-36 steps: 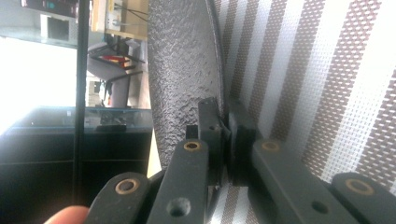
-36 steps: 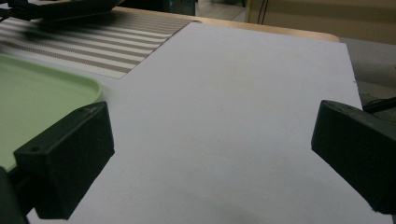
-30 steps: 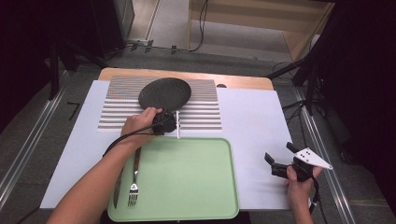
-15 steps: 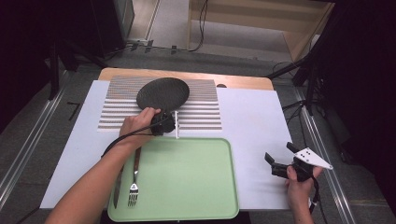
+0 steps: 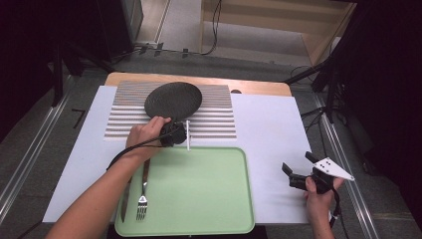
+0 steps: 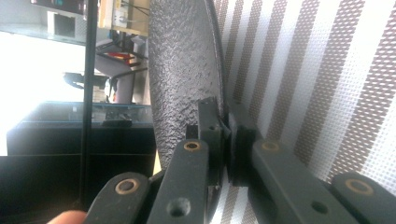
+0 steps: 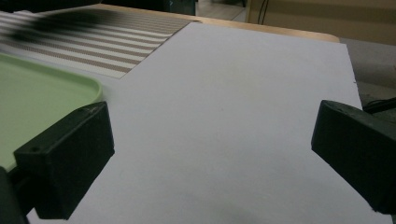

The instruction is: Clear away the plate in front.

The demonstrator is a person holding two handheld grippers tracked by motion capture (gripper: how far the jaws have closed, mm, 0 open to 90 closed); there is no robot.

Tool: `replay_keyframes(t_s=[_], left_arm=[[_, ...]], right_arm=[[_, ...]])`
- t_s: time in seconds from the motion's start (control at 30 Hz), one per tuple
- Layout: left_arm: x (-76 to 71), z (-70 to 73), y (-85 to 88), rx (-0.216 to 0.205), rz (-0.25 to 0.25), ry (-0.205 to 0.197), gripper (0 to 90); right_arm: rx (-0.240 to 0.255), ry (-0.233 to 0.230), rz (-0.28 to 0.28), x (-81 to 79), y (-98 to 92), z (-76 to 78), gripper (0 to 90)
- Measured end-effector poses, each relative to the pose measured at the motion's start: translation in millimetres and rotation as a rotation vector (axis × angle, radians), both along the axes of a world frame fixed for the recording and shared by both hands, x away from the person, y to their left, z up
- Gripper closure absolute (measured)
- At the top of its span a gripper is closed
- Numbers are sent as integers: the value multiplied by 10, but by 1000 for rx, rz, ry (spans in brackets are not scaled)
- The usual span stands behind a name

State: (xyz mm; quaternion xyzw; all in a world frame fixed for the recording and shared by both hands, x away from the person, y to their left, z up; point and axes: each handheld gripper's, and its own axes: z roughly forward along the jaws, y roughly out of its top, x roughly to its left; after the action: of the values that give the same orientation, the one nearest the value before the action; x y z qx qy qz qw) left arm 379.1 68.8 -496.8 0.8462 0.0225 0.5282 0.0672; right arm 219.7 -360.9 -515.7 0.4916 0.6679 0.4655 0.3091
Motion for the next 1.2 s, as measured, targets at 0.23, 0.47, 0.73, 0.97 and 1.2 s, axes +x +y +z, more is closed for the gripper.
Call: replay_keyframes(t_s=[0.23,0.47,0.73,0.97,1.2], left_arm=[[-116,49,-35,10,-17,-18,868],[-260,104,-63,16,-34,-41,868],[-437,125,-77,16,-45,-59,867],[-568,145,-81,16,-59,-75,868],[-712,172,-87,15,-67,-82,868]], right_arm=[[0,0,0,-1,0,1,0],[-1,-1,0,-1,1,1,0],[0,-1,0,-1,0,2,0],[-2,-1,1,0,3,1,0],[-4,-1,1,1,3,1,0]])
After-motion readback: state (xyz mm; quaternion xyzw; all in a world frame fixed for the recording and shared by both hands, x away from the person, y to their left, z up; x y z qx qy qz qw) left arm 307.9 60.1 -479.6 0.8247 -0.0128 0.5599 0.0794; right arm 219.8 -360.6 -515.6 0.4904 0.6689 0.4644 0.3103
